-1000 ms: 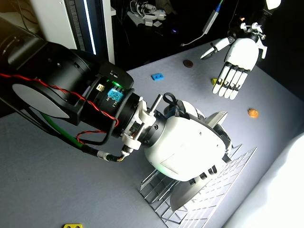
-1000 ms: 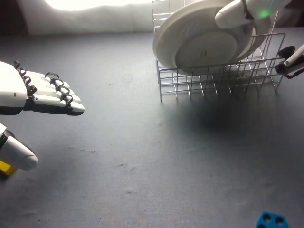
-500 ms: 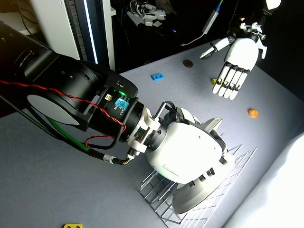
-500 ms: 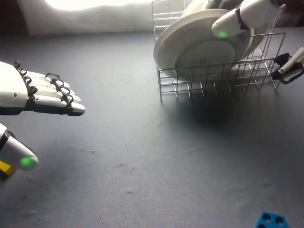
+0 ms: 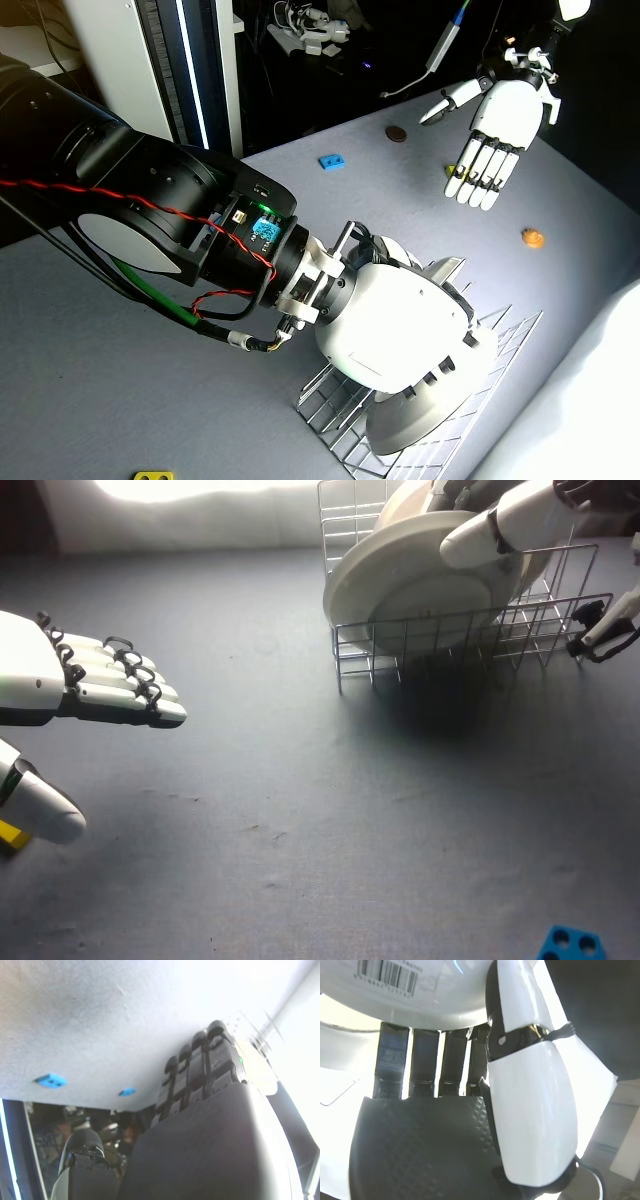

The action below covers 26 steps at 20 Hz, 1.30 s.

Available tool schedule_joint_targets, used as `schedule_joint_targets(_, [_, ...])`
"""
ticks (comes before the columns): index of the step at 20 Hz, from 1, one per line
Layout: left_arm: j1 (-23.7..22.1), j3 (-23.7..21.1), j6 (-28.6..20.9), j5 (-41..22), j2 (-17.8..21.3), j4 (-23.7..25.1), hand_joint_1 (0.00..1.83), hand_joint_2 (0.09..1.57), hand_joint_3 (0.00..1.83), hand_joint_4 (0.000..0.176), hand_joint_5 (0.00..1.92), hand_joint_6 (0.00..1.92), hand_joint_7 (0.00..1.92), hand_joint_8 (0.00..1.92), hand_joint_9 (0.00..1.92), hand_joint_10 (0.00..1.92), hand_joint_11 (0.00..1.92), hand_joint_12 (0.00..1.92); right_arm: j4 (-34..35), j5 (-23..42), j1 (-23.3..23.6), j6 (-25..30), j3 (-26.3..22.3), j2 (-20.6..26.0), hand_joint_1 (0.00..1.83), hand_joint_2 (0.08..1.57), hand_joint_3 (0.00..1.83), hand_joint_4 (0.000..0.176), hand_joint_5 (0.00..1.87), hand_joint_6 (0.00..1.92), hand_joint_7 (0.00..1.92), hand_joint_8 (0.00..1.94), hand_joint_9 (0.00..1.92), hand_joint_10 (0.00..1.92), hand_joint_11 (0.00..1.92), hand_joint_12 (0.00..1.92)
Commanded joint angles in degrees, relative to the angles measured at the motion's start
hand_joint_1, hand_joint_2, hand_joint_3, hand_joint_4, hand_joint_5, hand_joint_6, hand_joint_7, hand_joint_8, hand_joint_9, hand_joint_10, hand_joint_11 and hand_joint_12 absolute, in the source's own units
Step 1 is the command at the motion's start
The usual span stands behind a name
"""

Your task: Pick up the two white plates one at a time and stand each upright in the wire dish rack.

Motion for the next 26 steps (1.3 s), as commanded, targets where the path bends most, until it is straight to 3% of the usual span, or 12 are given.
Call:
schedule_joint_targets(1, [-0.75, 0.02, -0.3, -1.12, 0.45, -3.54, 0.0, 1.01, 0.0, 0.0, 0.0, 0.0, 0.0, 0.0, 0.0, 0.0, 0.0, 0.0, 0.24, 8.92, 0.46, 0.79, 0.22, 0.18, 1.25, 1.12, 0.0, 0.0, 0.94, 1.08, 0.98, 0.95, 0.93, 0.72, 0.74, 1.22])
schedule_joint_targets(2, [-0.75, 0.02, -0.3, -1.12, 0.46, -3.54, 0.0, 1.01, 0.0, 0.0, 0.0, 0.0, 0.0, 0.0, 0.0, 0.0, 0.0, 0.0, -0.43, 9.3, 0.33, 0.79, 0.21, 0.13, 1.21, 1.14, 0.0, 0.021, 0.91, 1.11, 0.95, 1.02, 0.91, 0.56, 0.68, 1.26])
schedule_joint_targets(3, [-0.75, 0.01, -0.3, -1.12, 0.46, -3.54, 0.0, 1.01, 0.0, 0.0, 0.0, 0.0, 0.0, 0.0, 0.0, 0.0, 0.0, 0.0, -1.21, 9.66, 0.22, 0.78, 0.2, 0.06, 1.2, 1.15, 0.0, 0.026, 0.88, 1.15, 0.95, 1.04, 0.92, 0.46, 0.65, 1.26])
schedule_joint_targets(4, [-0.75, 0.0, -0.3, -1.12, 0.46, -3.54, 0.0, 1.0, 0.0, 0.0, 0.0, 0.0, 0.0, 0.0, 0.0, 0.0, 0.0, 0.0, -1.57, 9.94, 0.15, 0.73, 0.18, 0.04, 1.15, 1.16, 0.0, 0.0, 0.87, 1.14, 0.89, 0.62, 0.9, 0.4, 0.6, 1.27])
schedule_joint_targets(6, [-0.78, -0.05, -0.3, -1.11, 0.46, -3.54, 0.0, 1.0, 0.0, 0.0, 0.0, 0.0, 0.0, 0.0, 0.0, 0.0, 0.0, 0.0, -2.86, 11.04, -0.06, 0.54, 0.09, -0.02, 1.13, 1.17, 0.0, 0.0, 0.85, 1.16, 0.98, 0.21, 0.9, 0.31, 0.54, 1.26])
schedule_joint_targets(7, [-0.79, -0.09, -0.3, -1.11, 0.46, -3.54, 0.0, 1.0, 0.0, 0.0, 0.0, 0.0, 0.0, 0.0, 0.0, 0.0, 0.0, 0.0, -3.34, 11.88, -0.28, 0.12, 0.01, -0.05, 1.09, 1.11, 0.0, 0.0, 0.72, 0.68, 0.96, 0.15, 0.86, 0.27, 0.48, 1.27])
schedule_joint_targets(9, [-0.8, -0.11, -0.3, -1.11, 0.46, -3.54, 0.0, 1.0, 0.0, 0.0, 0.0, 0.0, 0.0, 0.0, 0.0, 0.0, 0.0, 0.0, -3.49, 12.21, -0.42, -0.18, -0.07, -0.12, 1.08, 1.09, 0.0, 0.0, 0.76, 0.27, 0.95, 0.06, 0.82, 0.23, 0.4, 1.26])
schedule_joint_targets(12, [-0.8, -0.2, -0.3, -1.11, 0.47, -3.54, 0.0, 1.0, 0.0, 0.0, 0.0, 0.0, 0.0, 0.0, 0.0, 0.0, 0.0, 0.0, -3.61, 12.63, -0.43, -0.43, -0.13, -0.15, 0.96, 1.14, 0.01, 0.0, 0.7, 0.09, 0.84, 0.0, 0.73, 0.16, 0.26, 1.29])
schedule_joint_targets(26, [-0.88, -0.55, -0.3, -1.11, 0.5, -3.29, 0.0, 1.0, 0.0, 0.0, 0.0, 0.0, 0.0, 0.0, 0.0, 0.0, 0.0, 0.0, -4.32, 14.75, 0.08, -0.64, -0.63, -0.08, 0.91, 1.11, 0.01, 0.0, 0.65, 0.01, 0.75, 0.0, 0.69, 0.08, 0.19, 1.27])
